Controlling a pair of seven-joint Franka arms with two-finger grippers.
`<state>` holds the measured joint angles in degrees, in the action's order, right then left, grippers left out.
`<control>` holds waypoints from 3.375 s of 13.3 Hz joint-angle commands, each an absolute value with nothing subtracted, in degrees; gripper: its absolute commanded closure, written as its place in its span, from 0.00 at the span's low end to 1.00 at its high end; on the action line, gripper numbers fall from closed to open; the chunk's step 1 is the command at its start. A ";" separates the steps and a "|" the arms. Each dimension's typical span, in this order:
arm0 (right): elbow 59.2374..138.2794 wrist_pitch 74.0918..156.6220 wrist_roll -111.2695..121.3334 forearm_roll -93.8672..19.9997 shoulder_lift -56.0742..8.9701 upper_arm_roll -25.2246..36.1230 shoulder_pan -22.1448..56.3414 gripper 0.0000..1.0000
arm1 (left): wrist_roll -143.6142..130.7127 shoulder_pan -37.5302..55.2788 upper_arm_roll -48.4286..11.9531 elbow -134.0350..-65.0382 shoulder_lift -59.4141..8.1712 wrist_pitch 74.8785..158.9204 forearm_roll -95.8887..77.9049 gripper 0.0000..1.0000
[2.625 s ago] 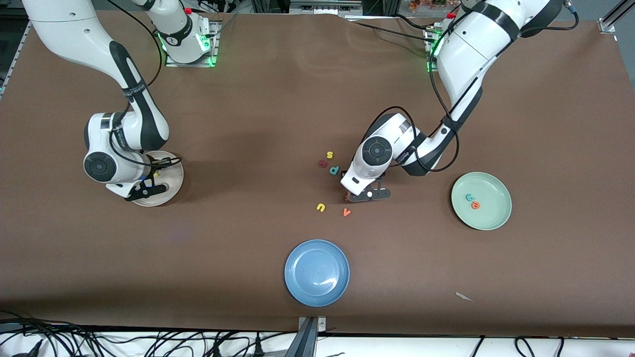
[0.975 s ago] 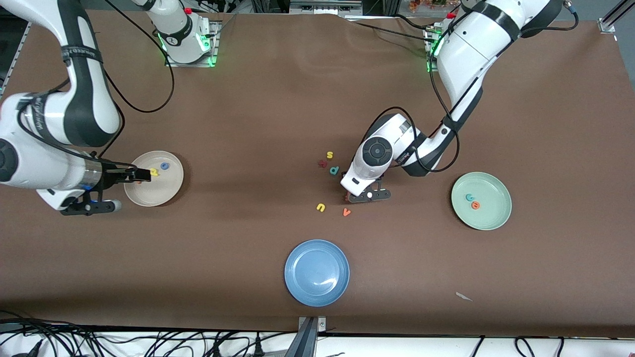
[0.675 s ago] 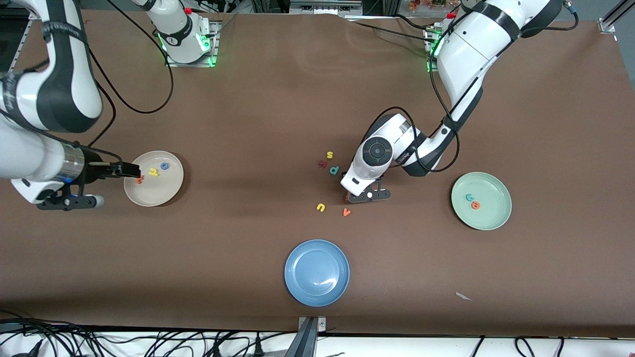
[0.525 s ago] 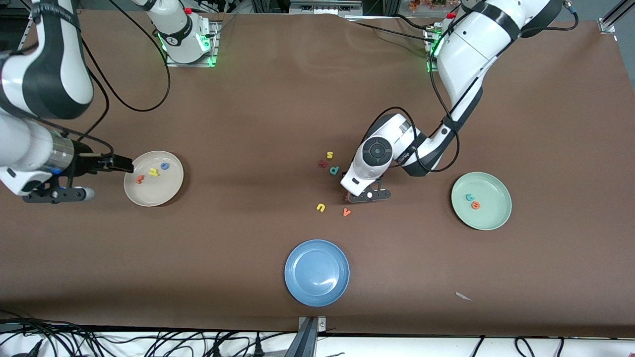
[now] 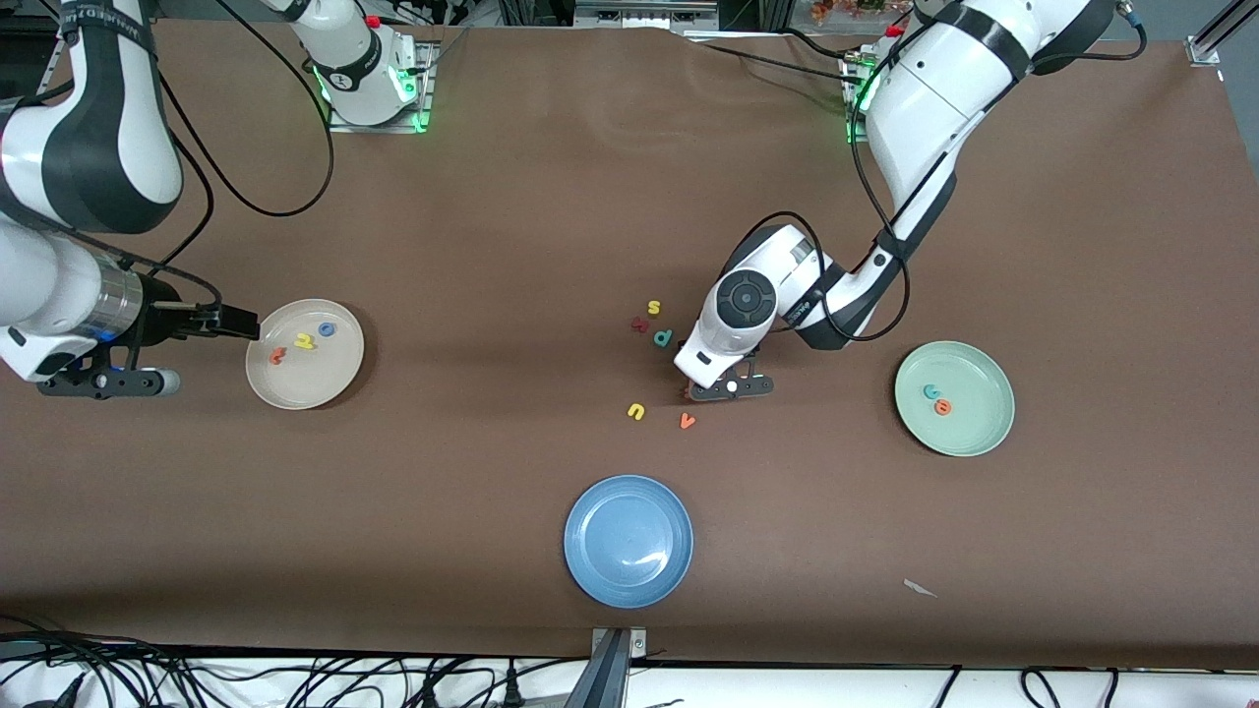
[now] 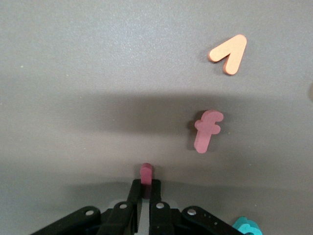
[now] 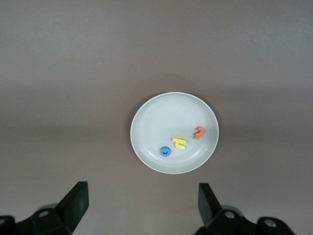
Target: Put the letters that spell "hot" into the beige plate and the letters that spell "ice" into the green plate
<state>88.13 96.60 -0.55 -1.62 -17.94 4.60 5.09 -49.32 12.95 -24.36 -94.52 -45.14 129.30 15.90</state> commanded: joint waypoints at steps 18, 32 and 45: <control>79.98 90.61 -5.88 0.08 -15.81 2.99 3.96 0.00 | -10.21 -16.16 -23.91 -99.58 -31.90 117.51 21.79 1.00; 81.21 97.64 -14.31 2.28 -17.84 2.37 8.26 0.00 | -9.67 -23.03 -23.82 -95.54 -32.17 111.80 22.15 0.00; 87.54 99.32 -14.59 2.11 -15.64 5.45 7.82 0.00 | -0.79 -1.51 -1.50 -103.44 -7.15 107.23 3.34 0.00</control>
